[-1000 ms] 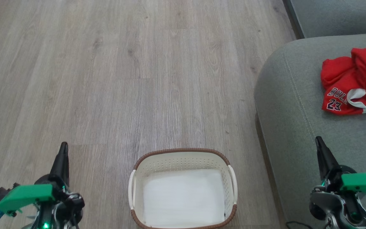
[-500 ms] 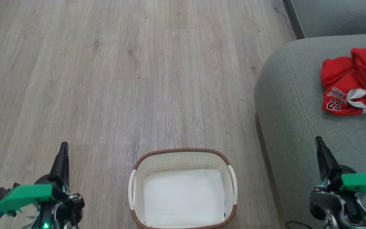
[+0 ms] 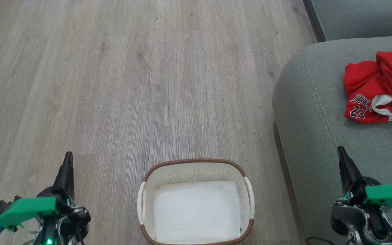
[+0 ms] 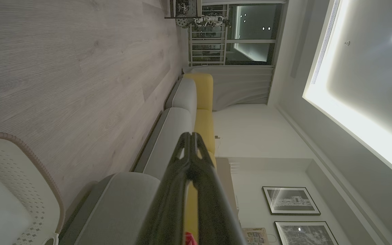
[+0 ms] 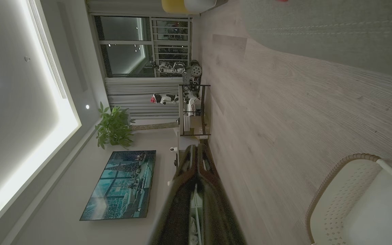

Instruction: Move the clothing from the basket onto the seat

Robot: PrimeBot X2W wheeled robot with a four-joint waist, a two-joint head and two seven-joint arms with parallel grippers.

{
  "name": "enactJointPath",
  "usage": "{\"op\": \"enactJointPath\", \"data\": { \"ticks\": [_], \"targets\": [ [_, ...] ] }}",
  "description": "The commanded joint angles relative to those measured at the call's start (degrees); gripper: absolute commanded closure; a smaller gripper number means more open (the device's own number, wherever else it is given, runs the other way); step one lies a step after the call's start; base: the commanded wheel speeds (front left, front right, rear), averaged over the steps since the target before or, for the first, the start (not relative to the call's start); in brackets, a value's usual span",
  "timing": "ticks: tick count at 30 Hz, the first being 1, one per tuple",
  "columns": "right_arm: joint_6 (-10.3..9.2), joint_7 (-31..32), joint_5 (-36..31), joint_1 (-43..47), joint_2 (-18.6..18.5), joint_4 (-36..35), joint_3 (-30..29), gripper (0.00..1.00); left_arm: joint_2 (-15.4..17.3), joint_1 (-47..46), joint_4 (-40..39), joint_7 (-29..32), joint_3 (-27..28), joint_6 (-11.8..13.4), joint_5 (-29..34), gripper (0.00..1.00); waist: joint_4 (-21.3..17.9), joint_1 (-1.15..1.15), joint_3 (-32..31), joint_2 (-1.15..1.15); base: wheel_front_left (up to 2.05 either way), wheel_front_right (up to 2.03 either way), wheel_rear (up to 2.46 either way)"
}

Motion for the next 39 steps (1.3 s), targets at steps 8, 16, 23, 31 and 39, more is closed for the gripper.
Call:
{"op": "enactJointPath", "data": {
  "ticks": [8, 16, 23, 31, 39],
  "targets": [
    [-0.01, 0.5, -0.5, -2.9, 0.0, -1.8, 0.9, 1.0, 0.2, -2.9, -1.5, 0.4, 2.1, -0.4, 0.3, 1.0, 0.0, 0.0, 0.0, 0.0, 0.0, 0.0, 0.0],
    [-0.01, 0.5, -0.5, -2.9, 0.0, -1.8, 0.9, 1.0, 0.2, -2.9, -1.5, 0.5, 2.1, -0.4, 0.3, 1.0, 0.0, 0.0, 0.0, 0.0, 0.0, 0.0, 0.0],
    [-0.01, 0.5, -0.5, -2.9, 0.0, -1.8, 0.8, 1.0, 0.2, -2.9, -1.5, 0.5, 2.1, -0.4, 0.3, 1.0, 0.0, 0.0, 0.0, 0.0, 0.0, 0.0, 0.0],
    [-0.01, 0.6, -0.6, -2.9, 0.1, -1.8, 0.8, 1.0, 0.2, -2.9, -1.5, 0.5, 2.1, -0.4, 0.3, 1.0, 0.0, 0.0, 0.0, 0.0, 0.0, 0.0, 0.0],
    [-0.01, 0.6, -0.6, -2.9, 0.1, -1.8, 0.8, 1.0, 0.2, -2.9, -1.5, 0.5, 2.1, -0.4, 0.3, 1.0, 0.0, 0.0, 0.0, 0.0, 0.0, 0.0, 0.0]
  ]
}}
